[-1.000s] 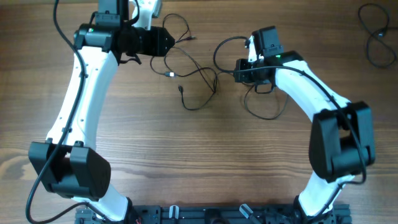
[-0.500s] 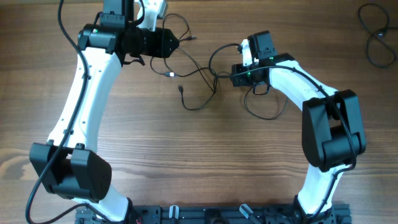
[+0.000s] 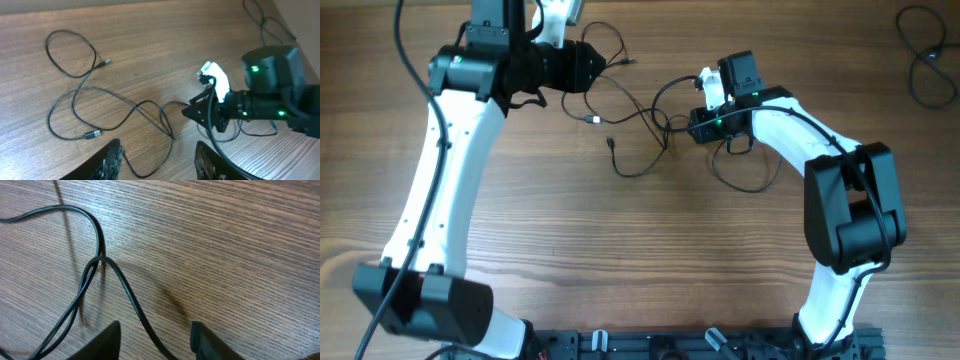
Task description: Untangle cables
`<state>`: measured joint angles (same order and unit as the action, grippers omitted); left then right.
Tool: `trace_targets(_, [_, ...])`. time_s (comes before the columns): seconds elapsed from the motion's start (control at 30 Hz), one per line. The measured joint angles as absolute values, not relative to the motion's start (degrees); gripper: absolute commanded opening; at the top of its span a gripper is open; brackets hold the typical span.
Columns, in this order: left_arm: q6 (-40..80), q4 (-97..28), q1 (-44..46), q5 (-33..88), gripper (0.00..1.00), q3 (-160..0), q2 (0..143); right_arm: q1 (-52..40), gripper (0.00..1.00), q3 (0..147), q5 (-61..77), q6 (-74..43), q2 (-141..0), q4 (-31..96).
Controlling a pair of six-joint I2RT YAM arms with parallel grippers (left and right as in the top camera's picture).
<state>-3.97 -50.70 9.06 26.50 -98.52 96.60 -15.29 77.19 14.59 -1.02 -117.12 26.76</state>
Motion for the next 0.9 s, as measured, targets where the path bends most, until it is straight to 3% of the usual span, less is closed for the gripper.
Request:
trace_targets(0.07, [-3.97,-51.0,9.06,26.5,0.5,-98.52,95.44,-15.29,0.04,77.19,14.61,-0.56,-117.12,26.76])
trace_targets(0.23, [-3.97,-52.56,9.06,26.5,0.55,-98.52,93.82,-15.29,0.05,77.19,14.74,-1.43,-117.25,26.7])
trace_targets(0.63, [-3.99,-53.47,9.06,23.0,0.55,-98.52,93.8,-15.29,0.04,77.76,14.37,-6.22,-116.62,27.83])
trace_targets(0.9, [-3.99,-54.04,9.06,22.35,0.52,-98.52,93.8,-15.29,0.04,86.0,13.04,-7.4,-102.94,35.4])
